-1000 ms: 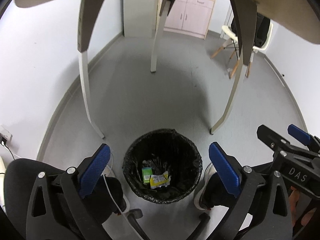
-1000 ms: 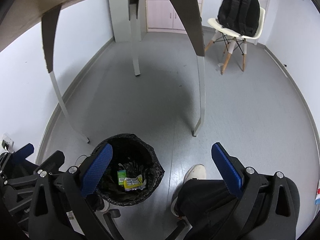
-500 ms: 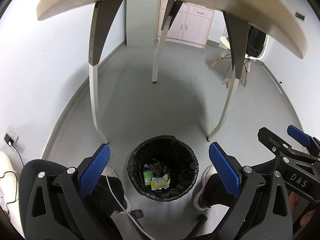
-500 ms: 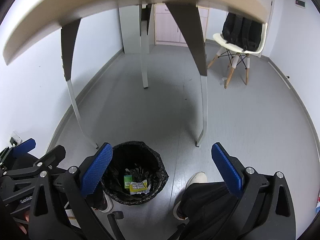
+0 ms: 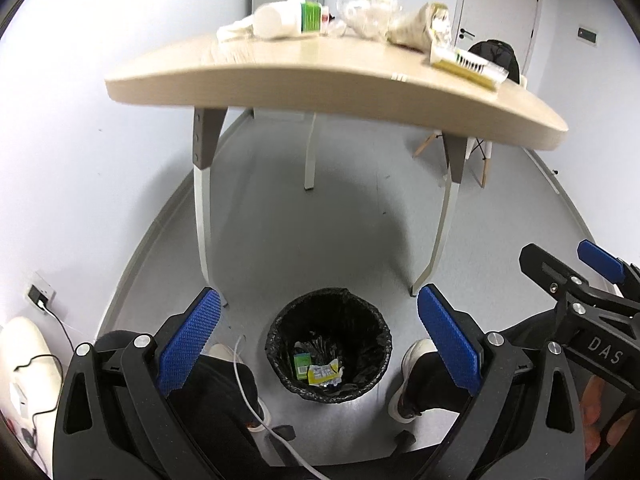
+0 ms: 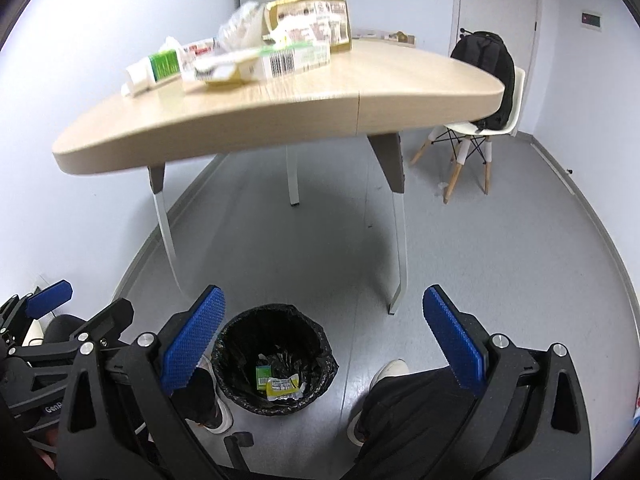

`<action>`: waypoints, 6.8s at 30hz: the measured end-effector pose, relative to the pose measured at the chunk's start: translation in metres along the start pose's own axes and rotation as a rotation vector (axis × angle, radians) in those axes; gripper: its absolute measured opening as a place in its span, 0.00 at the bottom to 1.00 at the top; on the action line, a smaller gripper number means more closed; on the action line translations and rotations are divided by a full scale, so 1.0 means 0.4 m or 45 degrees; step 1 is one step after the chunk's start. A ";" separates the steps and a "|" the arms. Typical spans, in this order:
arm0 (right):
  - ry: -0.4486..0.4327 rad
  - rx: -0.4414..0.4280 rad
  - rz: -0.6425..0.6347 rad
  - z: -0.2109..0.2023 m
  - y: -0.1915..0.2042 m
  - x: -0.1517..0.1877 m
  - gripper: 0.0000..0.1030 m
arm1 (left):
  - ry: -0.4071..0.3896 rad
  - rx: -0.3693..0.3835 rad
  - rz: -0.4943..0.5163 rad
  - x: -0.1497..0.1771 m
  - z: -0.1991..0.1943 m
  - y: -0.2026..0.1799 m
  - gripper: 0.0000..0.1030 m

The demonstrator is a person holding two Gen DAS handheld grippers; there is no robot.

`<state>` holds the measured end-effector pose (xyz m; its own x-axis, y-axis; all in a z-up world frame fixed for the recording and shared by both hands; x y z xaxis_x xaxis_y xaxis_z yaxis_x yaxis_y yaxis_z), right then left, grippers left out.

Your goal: Collect trash

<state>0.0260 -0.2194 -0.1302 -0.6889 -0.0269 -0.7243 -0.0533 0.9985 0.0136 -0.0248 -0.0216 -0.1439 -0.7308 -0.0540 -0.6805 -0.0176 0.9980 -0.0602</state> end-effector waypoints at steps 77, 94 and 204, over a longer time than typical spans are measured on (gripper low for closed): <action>0.141 -0.036 0.088 0.155 0.075 -0.426 0.64 | -0.004 -0.036 0.068 -0.580 0.182 0.033 0.41; 0.107 -0.033 0.083 0.111 0.079 -0.409 0.64 | -0.027 -0.016 0.032 -0.524 0.101 0.033 0.41; 0.391 -0.094 -0.060 0.409 0.125 0.113 0.65 | 0.315 0.010 -0.072 0.101 0.362 0.081 0.41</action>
<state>0.1102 -0.1630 -0.2751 -0.8700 -0.0973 -0.4833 -0.1347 0.9900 0.0431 0.0441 0.0040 -0.2792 -0.8736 -0.0990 -0.4764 -0.0585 0.9933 -0.0992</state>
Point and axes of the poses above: each gripper's, at about its wrist camera, not at the fingertips, and z roughly the way its jaws point, y to its left, x to its underside, the point moved 1 cm from there along z, roughly the way its jaws point
